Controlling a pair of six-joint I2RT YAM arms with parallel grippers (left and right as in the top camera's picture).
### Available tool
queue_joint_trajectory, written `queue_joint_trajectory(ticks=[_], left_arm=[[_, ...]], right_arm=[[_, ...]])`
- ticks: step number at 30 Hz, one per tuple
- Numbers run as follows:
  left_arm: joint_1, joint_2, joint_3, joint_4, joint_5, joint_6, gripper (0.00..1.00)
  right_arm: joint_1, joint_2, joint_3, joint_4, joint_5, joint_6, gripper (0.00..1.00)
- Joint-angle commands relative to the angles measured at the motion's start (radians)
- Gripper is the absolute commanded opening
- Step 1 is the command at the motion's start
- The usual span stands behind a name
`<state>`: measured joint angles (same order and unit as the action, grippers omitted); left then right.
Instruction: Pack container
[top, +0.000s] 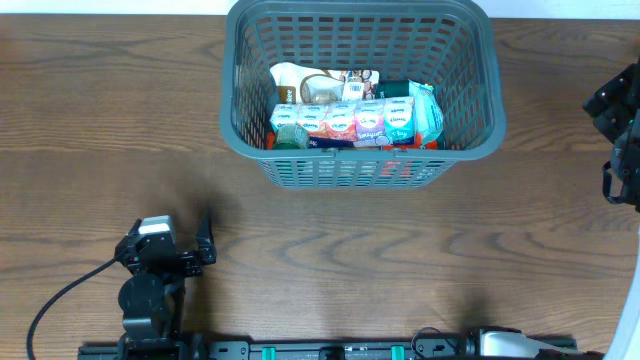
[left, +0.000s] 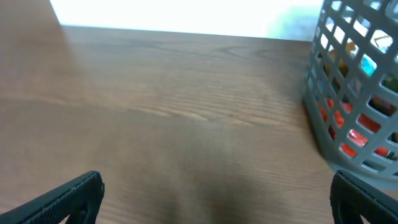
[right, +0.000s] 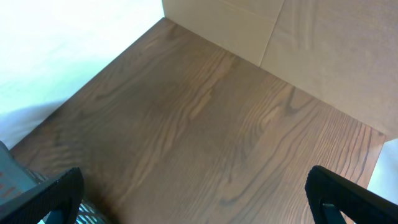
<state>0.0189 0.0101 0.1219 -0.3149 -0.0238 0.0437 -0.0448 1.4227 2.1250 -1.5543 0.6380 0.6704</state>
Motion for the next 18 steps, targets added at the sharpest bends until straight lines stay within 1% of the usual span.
queue_joint_trajectory(ticks=[1,4,10,15,18], left_arm=[[0.006,-0.008,-0.017,0.007,0.021,0.132,0.99],[0.006,-0.008,-0.021,0.007,0.021,0.167,0.99],[0.006,-0.008,-0.023,0.008,0.021,0.174,0.99],[0.006,-0.008,-0.047,0.073,0.021,0.178,0.99],[0.006,-0.008,-0.049,0.082,0.02,0.184,0.99]], right_arm=[[-0.008,-0.003,0.0,-0.002,0.008,0.013,0.99],[-0.008,-0.003,0.0,-0.002,0.008,0.013,0.99],[-0.008,-0.003,0.0,-0.002,0.008,0.013,0.99],[-0.008,-0.003,0.0,-0.002,0.008,0.013,0.99],[-0.008,-0.003,0.0,-0.002,0.008,0.013,0.99]])
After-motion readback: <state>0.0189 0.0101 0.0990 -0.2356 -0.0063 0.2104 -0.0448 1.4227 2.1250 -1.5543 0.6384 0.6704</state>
